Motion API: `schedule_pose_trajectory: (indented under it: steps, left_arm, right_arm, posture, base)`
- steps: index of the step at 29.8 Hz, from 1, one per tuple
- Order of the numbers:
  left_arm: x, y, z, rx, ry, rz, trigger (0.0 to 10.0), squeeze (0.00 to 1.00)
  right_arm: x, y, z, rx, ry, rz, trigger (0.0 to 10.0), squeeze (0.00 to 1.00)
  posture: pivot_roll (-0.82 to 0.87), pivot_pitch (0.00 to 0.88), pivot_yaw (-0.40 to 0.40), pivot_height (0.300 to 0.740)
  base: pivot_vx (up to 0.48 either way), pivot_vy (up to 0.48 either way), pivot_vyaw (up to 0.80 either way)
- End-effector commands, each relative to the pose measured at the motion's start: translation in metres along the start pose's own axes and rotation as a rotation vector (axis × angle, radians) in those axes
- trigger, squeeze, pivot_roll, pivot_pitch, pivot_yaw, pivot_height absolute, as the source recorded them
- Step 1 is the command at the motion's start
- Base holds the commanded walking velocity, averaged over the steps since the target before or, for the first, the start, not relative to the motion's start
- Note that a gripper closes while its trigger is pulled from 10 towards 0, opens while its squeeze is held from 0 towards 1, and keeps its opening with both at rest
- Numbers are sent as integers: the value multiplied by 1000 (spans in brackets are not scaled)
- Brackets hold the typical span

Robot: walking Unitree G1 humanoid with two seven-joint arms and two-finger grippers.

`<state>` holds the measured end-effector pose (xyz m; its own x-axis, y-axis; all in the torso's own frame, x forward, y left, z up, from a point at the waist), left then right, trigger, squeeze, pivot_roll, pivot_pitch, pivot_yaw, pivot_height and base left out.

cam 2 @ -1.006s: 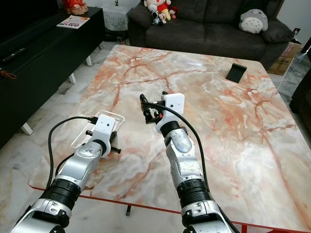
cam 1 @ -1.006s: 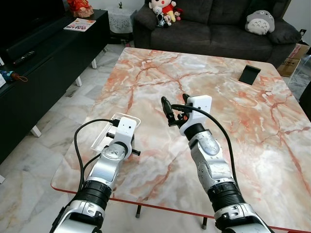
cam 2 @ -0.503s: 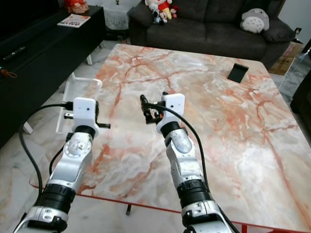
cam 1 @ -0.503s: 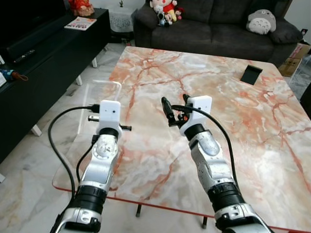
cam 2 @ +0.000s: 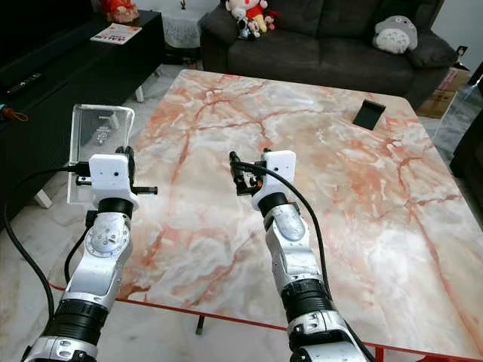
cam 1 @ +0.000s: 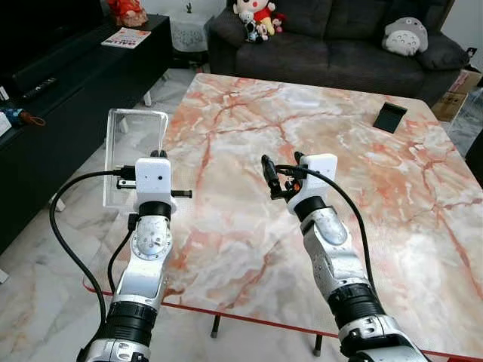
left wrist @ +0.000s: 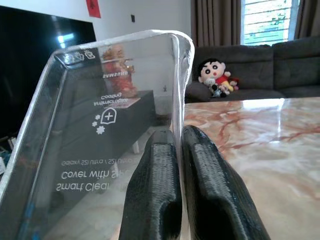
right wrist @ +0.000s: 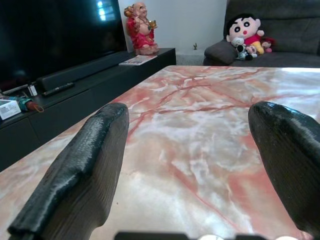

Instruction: Picking trash to rubbish bin

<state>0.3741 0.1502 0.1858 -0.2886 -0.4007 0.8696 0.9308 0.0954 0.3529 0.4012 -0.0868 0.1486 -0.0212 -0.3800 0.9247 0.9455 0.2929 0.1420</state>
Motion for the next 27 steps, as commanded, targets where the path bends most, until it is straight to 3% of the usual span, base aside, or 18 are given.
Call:
schedule_pose_trajectory:
  steps: [1,17,27]
  left_arm:
    - [5,3,-6,-13,-1,-18,10000,0]
    - [2,2,-13,-34,-9,-13,10000,0]
    - [0,1,-18,-64,-11,-1,10000,0]
  right_arm:
    - [7,2,-2,-6,0,-26,10000,0]
    - [4,4,-1,-7,5,-25,10000,0]
    - [5,4,-1,-9,4,-26,10000,0]
  posture:
    - [30,4,-74,740]
    - [34,42,-88,740]
    - [33,49,-89,740]
  base:
    - [0,0,0]
    - [0,0,0]
    - [-255,0,0]
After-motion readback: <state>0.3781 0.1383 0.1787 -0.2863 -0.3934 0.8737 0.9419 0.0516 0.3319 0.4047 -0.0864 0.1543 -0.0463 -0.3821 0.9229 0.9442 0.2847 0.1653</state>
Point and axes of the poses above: a point about 5 cm out from each wrist's last joint towards the gripper, its own y axis pointing out of the wrist towards the gripper, its own x axis along the axis of the wrist's last joint, z = x × y, the point moved 5 cm from there along y, pointing out of the wrist towards the gripper, and after that the axes turned 14 degrees about y, right-handed, at the moved point
